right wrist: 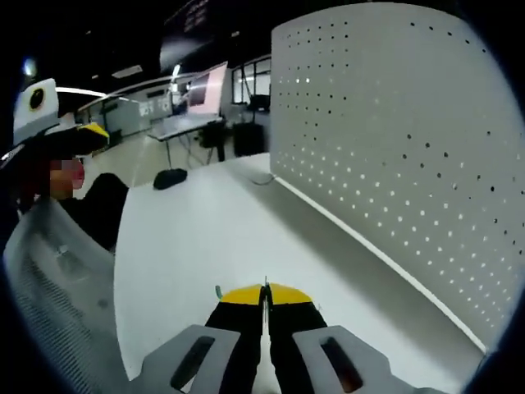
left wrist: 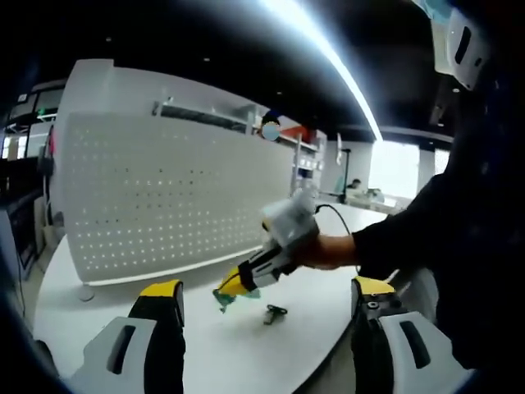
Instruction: Insert the hook assembly into the mounting plate slot until the hook locks in place.
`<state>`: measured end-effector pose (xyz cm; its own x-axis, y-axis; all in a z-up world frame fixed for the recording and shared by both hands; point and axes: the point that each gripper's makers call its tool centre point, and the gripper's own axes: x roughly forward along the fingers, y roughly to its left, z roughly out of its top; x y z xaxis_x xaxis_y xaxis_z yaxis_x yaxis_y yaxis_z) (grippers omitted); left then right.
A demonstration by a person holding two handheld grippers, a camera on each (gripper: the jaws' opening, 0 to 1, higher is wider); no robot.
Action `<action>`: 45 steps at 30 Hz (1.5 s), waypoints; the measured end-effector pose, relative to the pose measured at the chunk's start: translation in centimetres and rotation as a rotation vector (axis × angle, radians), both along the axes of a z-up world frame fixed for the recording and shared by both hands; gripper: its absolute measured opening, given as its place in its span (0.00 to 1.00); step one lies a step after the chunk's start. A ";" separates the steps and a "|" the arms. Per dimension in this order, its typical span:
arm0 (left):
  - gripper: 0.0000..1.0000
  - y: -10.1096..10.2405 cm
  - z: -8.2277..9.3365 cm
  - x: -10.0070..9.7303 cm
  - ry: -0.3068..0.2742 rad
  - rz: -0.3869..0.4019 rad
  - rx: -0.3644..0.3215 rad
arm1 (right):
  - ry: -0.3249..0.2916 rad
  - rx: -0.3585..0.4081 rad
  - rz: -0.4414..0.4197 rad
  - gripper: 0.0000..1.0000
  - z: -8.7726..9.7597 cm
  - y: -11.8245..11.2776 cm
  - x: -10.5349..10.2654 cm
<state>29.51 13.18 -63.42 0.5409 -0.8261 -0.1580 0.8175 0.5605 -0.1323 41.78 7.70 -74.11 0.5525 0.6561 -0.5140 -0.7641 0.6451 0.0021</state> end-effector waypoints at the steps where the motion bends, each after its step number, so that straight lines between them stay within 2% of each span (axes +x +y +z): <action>1: 0.82 0.0 0.1 0.2 -0.005 0.005 0.001 | -0.006 0.012 -0.001 0.00 0.4 0.1 0.0; 10: 0.63 0.3 1.1 2.3 -0.048 0.081 0.014 | -0.086 0.131 0.004 0.00 5.6 1.1 -0.9; 17: 0.45 0.2 1.4 4.0 -0.085 0.161 0.048 | -0.119 0.236 0.006 0.00 9.2 2.1 -1.6; 24: 0.34 -0.1 1.7 5.2 -0.103 0.216 0.063 | -0.153 0.280 0.036 0.00 11.9 3.4 -2.6; 27: 0.28 0.0 1.8 5.7 -0.097 0.234 0.062 | -0.157 0.301 0.043 0.00 12.6 3.7 -3.0; 30: 0.24 0.3 2.1 6.2 -0.118 0.271 0.067 | -0.151 0.327 0.048 0.00 13.2 4.0 -3.3; 36: 0.22 -0.2 2.2 6.5 -0.132 0.266 0.072 | -0.148 0.340 0.065 0.00 13.6 4.4 -3.9; 42: 0.13 -0.4 2.5 6.7 -0.153 0.265 0.074 | -0.138 0.360 0.063 0.00 14.0 4.3 -4.2; 45: 0.13 -0.5 2.5 6.8 -0.151 0.265 0.071 | -0.134 0.364 0.066 0.00 14.1 4.4 -4.4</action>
<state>36.28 12.64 -60.91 0.7576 -0.6431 -0.1116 0.6492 0.7601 0.0268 37.35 12.10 -60.04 0.5490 0.8188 -0.1675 -0.8132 0.5696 0.1194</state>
